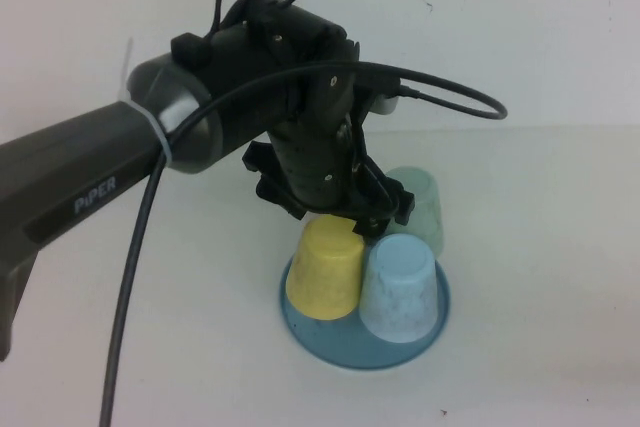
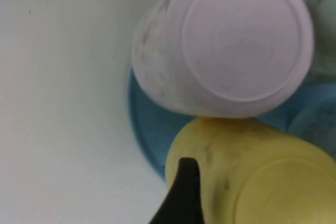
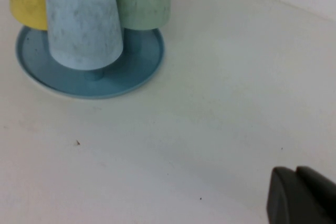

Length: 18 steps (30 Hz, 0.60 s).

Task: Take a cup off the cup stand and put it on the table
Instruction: Pick up the cup from the rack

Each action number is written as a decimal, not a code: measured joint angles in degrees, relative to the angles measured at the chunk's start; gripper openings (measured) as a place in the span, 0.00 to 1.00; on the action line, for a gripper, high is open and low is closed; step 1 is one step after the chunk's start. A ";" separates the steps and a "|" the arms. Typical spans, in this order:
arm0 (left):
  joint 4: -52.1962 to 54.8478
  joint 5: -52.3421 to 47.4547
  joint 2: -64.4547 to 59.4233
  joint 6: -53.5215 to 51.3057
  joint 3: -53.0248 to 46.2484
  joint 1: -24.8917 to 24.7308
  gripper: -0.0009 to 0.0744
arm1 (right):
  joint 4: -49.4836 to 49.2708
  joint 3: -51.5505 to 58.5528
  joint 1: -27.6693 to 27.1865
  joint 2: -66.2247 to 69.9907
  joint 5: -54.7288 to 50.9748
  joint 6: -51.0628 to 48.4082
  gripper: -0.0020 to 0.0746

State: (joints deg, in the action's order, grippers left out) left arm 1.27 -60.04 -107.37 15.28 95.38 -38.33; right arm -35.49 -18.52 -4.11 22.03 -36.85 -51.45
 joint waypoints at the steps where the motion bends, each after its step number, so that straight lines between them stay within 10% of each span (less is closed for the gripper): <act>1: 0.14 -0.43 -0.25 0.25 0.00 0.00 0.83 | -0.03 0.00 0.00 0.00 0.00 0.00 0.02; 18: -0.17 -4.53 -0.89 -3.18 0.12 0.00 0.71 | -1.63 0.00 0.00 0.00 0.00 -1.36 0.02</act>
State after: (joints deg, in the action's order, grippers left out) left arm 1.10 -64.57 -108.26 12.10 95.50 -38.33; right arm -37.11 -18.52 -4.11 22.03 -36.85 -52.81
